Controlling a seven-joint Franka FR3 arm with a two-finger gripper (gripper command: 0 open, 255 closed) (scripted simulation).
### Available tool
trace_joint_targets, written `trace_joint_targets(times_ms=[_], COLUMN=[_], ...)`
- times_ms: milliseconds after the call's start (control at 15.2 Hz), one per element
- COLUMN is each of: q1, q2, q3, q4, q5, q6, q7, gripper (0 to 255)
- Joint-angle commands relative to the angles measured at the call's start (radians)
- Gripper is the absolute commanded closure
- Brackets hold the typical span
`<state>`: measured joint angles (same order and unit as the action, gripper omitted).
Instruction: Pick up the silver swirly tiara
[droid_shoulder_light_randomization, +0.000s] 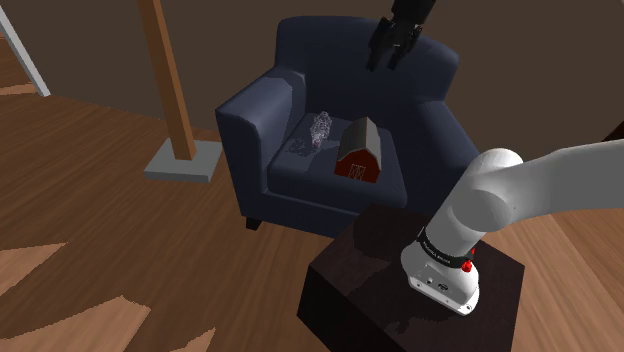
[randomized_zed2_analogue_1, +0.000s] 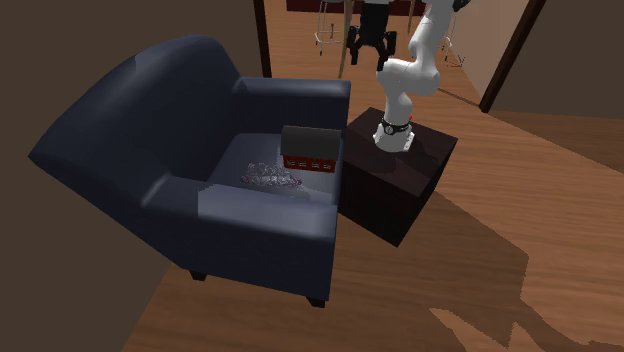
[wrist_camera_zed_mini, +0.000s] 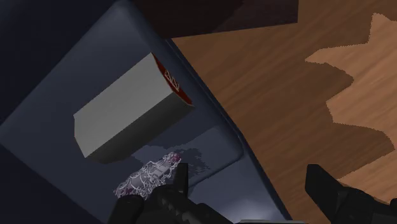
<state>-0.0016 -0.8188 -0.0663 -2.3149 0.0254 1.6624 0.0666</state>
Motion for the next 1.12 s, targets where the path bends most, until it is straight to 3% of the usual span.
trace_joint_targets(times_ms=[0,528,1056], q1=[0.000,-0.012,-0.040], q2=[0.000,0.191,0.445], q3=[0.000,-0.008,-0.015], q4=[0.000,-0.071,-0.062], q5=[0.000,-0.111,-0.236], q6=[0.000,0.237,0.464], q7=[0.000,-0.078,-0.116], gripper=[0,0,0])
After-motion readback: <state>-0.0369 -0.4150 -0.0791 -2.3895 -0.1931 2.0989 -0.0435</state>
